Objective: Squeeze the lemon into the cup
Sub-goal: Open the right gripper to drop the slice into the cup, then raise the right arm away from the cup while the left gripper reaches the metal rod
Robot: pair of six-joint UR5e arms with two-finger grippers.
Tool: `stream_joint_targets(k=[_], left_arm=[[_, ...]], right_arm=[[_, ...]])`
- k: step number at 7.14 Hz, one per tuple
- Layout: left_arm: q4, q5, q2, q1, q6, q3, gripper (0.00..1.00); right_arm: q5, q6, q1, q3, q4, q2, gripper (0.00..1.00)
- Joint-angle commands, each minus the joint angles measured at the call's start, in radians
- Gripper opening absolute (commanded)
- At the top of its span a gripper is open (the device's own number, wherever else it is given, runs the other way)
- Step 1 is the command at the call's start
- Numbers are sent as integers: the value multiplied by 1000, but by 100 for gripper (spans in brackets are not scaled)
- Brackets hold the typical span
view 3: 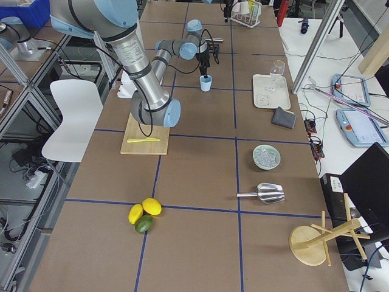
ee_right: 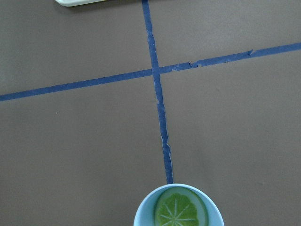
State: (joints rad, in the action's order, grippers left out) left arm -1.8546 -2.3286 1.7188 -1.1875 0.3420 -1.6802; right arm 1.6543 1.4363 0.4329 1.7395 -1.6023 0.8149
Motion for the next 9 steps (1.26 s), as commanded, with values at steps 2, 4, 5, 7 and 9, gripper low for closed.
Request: stream_joint_targets(k=[2,4,5,7,9], left_arm=[[5,3,7,12,46,8,100],[9,12,7,93,143,23,100],[12,12,7,104,166,57,100],[8,12,-1,178,301,92,100],[3,40,1,229,345,96,100]], right_arm=[[126,-149,131,66,-22,93,100],[250,-326,292,115,-47,171,100],[324,-411,385,141,-47,200,100],[459,-627,563,143,-38,286,100],[553,-856,709,117,-39,360,100]])
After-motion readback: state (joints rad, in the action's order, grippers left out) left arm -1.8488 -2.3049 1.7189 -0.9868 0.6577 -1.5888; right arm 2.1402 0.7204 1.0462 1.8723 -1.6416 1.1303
